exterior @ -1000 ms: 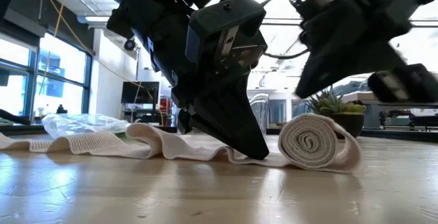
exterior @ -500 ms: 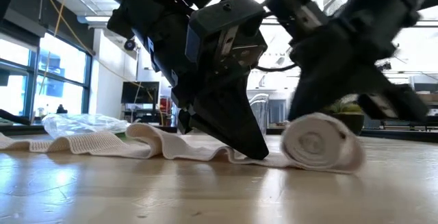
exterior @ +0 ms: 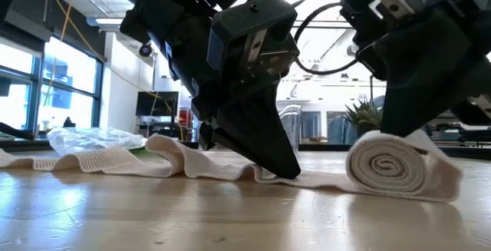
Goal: Roll bandage
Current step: Roll the bandage
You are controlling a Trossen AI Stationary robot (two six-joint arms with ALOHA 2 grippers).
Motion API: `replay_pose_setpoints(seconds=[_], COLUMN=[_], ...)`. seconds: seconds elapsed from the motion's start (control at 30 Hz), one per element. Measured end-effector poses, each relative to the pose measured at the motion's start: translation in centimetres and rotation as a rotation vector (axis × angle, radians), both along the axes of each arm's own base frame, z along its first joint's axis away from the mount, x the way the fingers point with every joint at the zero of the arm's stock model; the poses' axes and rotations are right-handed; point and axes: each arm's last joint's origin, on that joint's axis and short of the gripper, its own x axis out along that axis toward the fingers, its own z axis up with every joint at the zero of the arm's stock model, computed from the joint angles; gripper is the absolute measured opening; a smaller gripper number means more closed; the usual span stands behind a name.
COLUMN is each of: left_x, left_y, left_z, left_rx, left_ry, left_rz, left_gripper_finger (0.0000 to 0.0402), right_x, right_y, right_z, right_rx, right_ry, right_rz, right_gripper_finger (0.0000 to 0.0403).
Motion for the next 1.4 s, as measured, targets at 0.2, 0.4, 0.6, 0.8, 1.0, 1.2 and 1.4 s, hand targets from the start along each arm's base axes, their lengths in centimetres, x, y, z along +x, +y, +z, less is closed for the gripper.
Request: replay_pose_setpoints(seconds=[0.2, 0.4, 0.6, 0.8, 1.0, 1.2, 1.4], left_x=[-0.1, -0.1, -0.1, 0.0, -0.4, -2.6, -5.7], left_y=[0.0, -0.1, 0.8, 2.3, 2.7, 1.0, 0.3], left_z=[-0.1, 0.1, 0.8, 4.0, 4.4, 6.8, 9.4], left_rx=[-0.002, -0.010, 0.023, 0.020, 0.039, 0.061, 0.161], left_ry=[0.009, 0.004, 0.004, -0.079, -0.041, 0.012, -0.020], left_rz=[0.005, 0.010, -0.024, 0.003, -0.006, -0.130, -0.111], left_gripper_finger=[0.0000, 0.0000, 0.0000, 0.0000, 0.0000, 0.0000, 0.0000], right_x=[-0.2, -1.9, -4.0, -6.2, -5.4, -1.7, -0.4], right_y=[-0.6, 0.0, 1.1, 0.6, 0.7, 0.8, 0.1], right_z=[1.2, 1.6, 1.2, 2.7, 3.6, 1.5, -0.5], right_rx=[-0.049, -0.087, -0.054, -0.101, -0.030, 0.018, 0.014], right_ry=[-0.040, 0.029, 0.050, 0.022, -0.117, -0.203, -0.157], right_rz=[-0.003, 0.019, -0.013, -0.070, -0.025, 0.010, -0.019], right_gripper_finger=[0.0000, 0.0000, 0.0000, 0.0000, 0.0000, 0.0000, 0.0000])
